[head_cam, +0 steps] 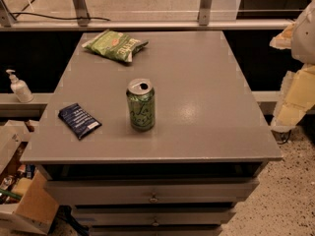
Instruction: Pick green jalapeno chip bag
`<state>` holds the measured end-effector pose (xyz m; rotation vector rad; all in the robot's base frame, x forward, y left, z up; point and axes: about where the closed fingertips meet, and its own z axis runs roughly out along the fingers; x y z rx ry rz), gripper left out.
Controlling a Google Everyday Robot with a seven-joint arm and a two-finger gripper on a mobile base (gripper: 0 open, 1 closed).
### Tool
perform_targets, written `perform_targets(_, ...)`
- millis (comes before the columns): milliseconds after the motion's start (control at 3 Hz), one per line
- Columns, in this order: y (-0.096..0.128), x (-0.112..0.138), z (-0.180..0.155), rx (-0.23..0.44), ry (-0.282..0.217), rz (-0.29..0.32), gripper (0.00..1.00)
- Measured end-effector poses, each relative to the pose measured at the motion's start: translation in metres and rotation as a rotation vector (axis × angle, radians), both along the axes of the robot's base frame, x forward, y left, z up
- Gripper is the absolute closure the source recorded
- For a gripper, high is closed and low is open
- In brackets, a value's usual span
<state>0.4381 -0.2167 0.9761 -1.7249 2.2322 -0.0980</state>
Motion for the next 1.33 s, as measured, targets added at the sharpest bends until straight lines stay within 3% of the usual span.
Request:
perform_targets(667,0.0,0.002,0.002,0.013,-0.018,-0.004,0.0)
perform_targets(1000,0.003,0.011,-0.013,0.074,-0.057,-0.046,0.0)
perform_targets(1333,0.015,0.043,-0.026,0.14,-0.14,-0.07,0.0)
